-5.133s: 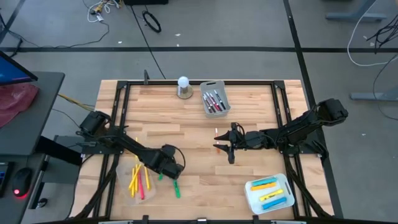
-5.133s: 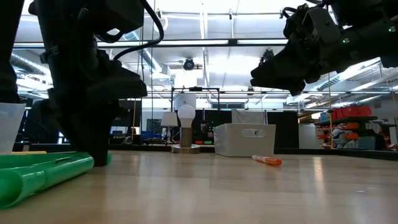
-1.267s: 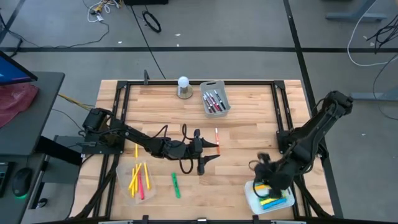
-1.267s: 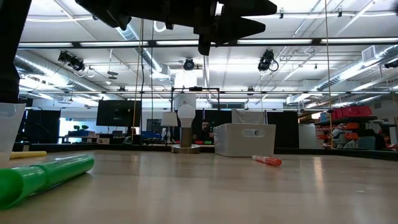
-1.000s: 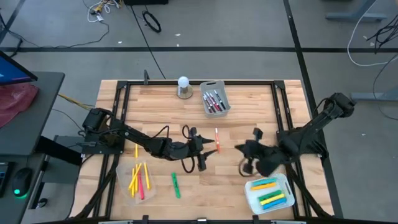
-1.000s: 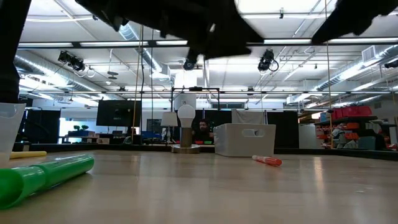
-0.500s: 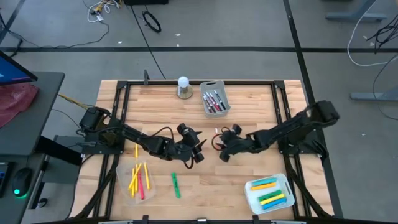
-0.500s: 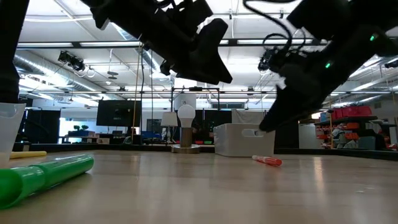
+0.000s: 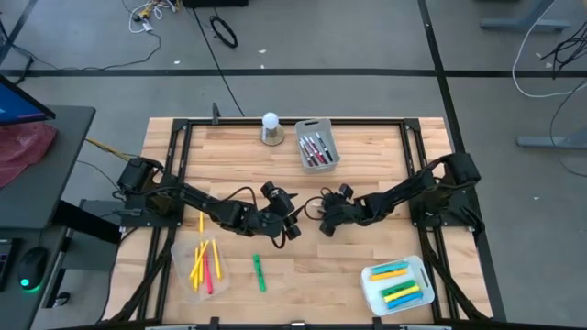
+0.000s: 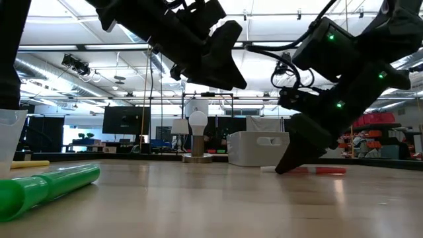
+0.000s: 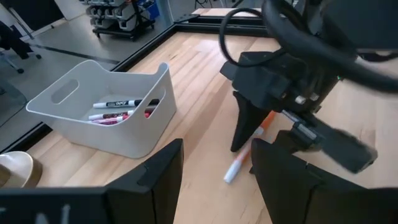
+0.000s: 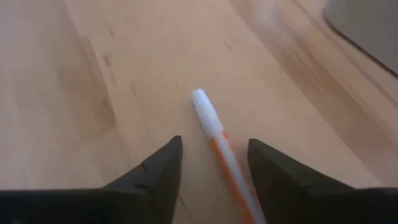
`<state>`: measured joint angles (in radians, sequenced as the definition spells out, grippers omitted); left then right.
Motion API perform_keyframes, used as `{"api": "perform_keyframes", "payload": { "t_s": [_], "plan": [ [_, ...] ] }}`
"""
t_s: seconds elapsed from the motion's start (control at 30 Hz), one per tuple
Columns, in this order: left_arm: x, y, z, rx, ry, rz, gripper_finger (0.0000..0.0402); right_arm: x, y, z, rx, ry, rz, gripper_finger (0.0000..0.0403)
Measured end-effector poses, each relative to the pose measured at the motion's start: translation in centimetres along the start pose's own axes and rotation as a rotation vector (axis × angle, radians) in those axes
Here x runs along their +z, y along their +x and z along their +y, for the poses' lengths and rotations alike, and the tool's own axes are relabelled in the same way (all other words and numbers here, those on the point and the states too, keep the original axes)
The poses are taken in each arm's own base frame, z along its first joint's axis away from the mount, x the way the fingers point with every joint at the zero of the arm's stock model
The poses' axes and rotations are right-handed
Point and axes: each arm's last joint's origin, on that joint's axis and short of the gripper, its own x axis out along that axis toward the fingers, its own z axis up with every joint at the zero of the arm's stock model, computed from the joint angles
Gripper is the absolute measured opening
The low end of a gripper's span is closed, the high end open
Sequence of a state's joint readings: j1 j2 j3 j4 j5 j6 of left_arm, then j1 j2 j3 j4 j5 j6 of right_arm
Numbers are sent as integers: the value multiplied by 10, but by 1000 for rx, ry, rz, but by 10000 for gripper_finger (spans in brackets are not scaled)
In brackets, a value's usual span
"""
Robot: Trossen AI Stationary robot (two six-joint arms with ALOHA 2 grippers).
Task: Pick & Place Markers
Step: Put the orange highlighter pen into the gray bin
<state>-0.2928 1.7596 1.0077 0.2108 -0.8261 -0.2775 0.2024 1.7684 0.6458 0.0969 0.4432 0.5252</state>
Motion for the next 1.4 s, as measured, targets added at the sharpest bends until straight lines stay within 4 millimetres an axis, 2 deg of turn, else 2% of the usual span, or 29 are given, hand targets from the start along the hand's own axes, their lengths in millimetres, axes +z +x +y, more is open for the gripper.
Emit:
{"api": "perform_keyframes", "payload": {
  "t_s": [0.23, 0.43, 0.6, 0.77, 1.0, 1.13, 1.3, 1.4],
  "plan": [
    [0, 0, 0, 0, 0, 0, 195, -14, 1, -10, 69, -52, -4, 93],
    [0, 0, 0, 0, -1, 0, 195, -13, 2, -11, 92, -151, -9, 37],
    [0, 0, 0, 0, -1, -1, 195, -10, -5, -13, 119, -183, -6, 20],
    [0, 0, 0, 0, -1, -1, 195, -3, -31, -21, 155, -174, -10, 21],
    [1, 0, 0, -3, -11, -9, 195, 45, -91, -39, 173, -77, -222, 22],
    [1, 0, -1, -3, -13, -12, 195, 90, -116, -62, 114, 87, -411, 21],
    [2, 0, 0, -3, -17, -15, 195, 135, -112, -102, 35, 230, -540, 21],
    [2, 1, 0, -2, -22, -18, 195, 144, -86, -124, 1, 298, -547, 22]
  ]
}}
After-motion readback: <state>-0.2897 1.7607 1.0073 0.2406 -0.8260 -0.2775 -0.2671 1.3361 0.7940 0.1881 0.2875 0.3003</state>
